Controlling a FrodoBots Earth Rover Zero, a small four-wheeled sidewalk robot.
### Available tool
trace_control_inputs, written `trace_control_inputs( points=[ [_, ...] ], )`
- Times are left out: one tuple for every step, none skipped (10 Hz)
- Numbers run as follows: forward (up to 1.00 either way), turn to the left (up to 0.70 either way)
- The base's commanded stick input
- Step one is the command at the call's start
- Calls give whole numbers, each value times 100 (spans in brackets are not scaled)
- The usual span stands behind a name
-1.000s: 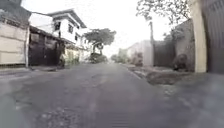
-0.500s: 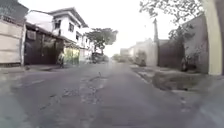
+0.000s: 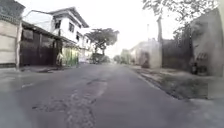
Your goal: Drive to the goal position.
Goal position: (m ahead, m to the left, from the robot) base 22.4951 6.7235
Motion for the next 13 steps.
trace_control_inputs(
  points=[
    [100,0],
    [100,0],
    [100,0],
    [100,0],
    [100,0],
    [100,0],
    [100,0],
    [100,0],
    [100,0],
    [100,0],
    [100,0],
    [100,0],
    [100,0]
  ],
)
